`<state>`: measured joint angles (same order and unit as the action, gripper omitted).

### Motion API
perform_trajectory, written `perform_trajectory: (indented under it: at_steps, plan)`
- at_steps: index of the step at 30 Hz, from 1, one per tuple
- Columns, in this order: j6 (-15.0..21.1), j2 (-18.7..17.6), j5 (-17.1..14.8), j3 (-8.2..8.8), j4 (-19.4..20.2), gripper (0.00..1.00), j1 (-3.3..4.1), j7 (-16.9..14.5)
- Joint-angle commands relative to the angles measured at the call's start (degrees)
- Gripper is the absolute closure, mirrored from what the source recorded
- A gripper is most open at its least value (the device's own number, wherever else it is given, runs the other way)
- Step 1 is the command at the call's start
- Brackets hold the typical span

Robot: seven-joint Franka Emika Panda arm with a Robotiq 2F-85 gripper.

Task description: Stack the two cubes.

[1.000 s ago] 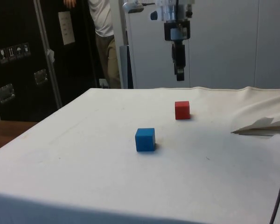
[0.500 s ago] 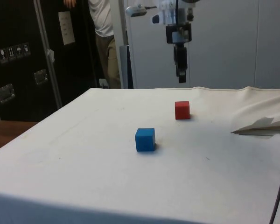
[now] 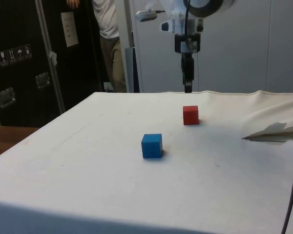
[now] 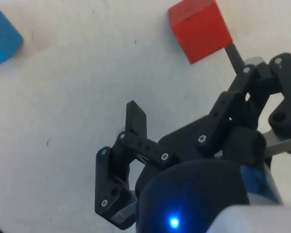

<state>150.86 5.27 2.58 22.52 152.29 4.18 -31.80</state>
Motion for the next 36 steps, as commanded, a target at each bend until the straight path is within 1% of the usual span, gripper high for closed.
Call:
perform_trajectory:
  at_steps: [1, 2, 3, 4, 5, 12, 17, 20, 21, 22, 30, 31, 32, 36]
  plan:
    - [1.66, -0.40, 0.00, 0.11, 0.34, 0.00, -0.06, -0.11]
    - [2.12, -0.63, 0.06, 0.11, 0.40, 0.00, 0.00, 0.06]
    - [1.26, -0.57, 0.00, 0.11, 0.23, 0.00, 0.00, 0.00]
    - [2.41, -0.80, 0.11, 0.06, 0.40, 0.00, 0.00, 0.17]
    - [2.64, -0.97, 0.17, 0.06, 0.46, 0.00, 0.00, 0.29]
    - [2.18, -1.03, -0.06, 0.23, 0.29, 0.00, 0.00, 0.00]
    - [2.41, -1.72, -1.66, 0.74, 0.46, 0.00, 0.29, -1.49]
    - [2.23, -2.98, -3.55, 0.80, 0.00, 0.00, 0.34, -2.92]
    - [2.12, -3.21, -2.06, 0.74, -0.17, 0.00, 0.00, -1.83]
    - [2.23, -3.38, -4.13, 0.80, -0.11, 0.00, 0.29, -3.44]
    - [2.01, -6.82, -9.51, 0.52, -1.60, 0.00, 0.11, -7.68]
    - [2.12, -6.93, -7.96, 0.74, -1.60, 0.00, 0.06, -6.59]
    - [2.01, -7.05, -9.74, 0.52, -1.72, 0.00, 0.06, -7.85]
    - [2.35, -7.51, -9.68, 0.57, -1.66, 0.00, 0.11, -7.79]
